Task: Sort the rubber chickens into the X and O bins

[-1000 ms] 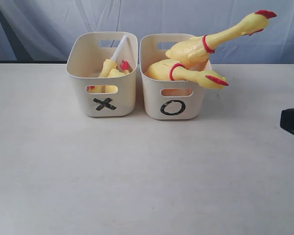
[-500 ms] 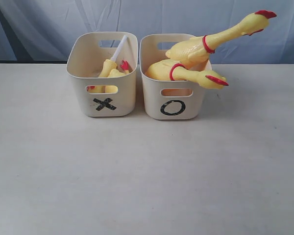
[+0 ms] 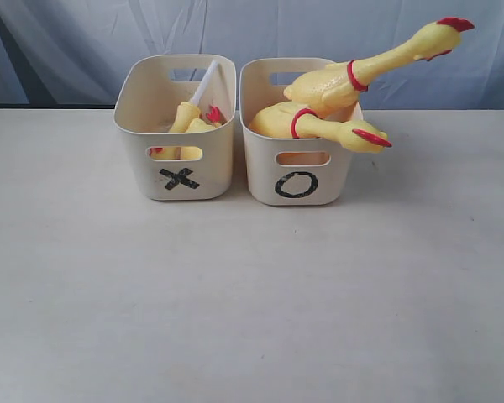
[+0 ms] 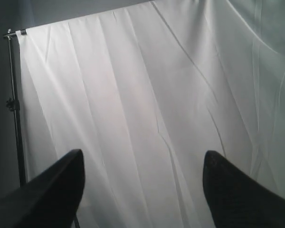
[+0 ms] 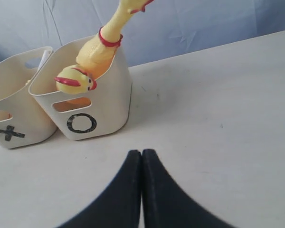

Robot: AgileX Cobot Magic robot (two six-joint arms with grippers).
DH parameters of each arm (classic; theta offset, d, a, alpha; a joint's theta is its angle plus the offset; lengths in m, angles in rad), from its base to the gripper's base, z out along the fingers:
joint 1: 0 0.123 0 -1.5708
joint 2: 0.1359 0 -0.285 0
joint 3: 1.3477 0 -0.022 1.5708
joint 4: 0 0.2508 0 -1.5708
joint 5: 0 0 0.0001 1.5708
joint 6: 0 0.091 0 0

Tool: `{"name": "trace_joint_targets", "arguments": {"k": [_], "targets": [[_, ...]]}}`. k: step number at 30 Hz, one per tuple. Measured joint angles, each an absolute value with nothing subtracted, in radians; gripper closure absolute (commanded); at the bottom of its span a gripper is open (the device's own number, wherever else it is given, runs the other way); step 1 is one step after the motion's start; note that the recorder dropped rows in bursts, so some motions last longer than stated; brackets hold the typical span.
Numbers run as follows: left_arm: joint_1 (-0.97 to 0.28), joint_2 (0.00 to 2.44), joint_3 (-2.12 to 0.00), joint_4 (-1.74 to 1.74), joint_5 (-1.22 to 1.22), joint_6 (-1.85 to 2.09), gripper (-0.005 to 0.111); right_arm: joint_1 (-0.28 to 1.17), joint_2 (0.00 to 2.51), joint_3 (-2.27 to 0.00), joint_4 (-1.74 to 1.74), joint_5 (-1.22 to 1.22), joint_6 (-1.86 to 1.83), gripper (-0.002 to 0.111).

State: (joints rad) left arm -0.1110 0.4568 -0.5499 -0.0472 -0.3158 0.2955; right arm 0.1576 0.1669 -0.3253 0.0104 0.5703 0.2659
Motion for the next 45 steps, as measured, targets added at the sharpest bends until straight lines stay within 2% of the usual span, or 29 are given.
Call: {"name": "trace_joint_targets", "arguments": {"k": [9,29,45], "targets": [[-0.111,0.235,-0.474,-0.047,-0.309,0.296,0.040,0.146,0.073,-0.276,0.000,0.533,0.268,0.109],[-0.111,0.016,-0.469,-0.047,-0.312,0.296,0.040,0.146,0.017,-0.237,0.000,0.528,0.268,0.109],[-0.111,0.006,-0.469,-0.047,-0.350,0.296,0.040,0.146,0.006,-0.237,0.012,0.526,0.268,0.109]]}}
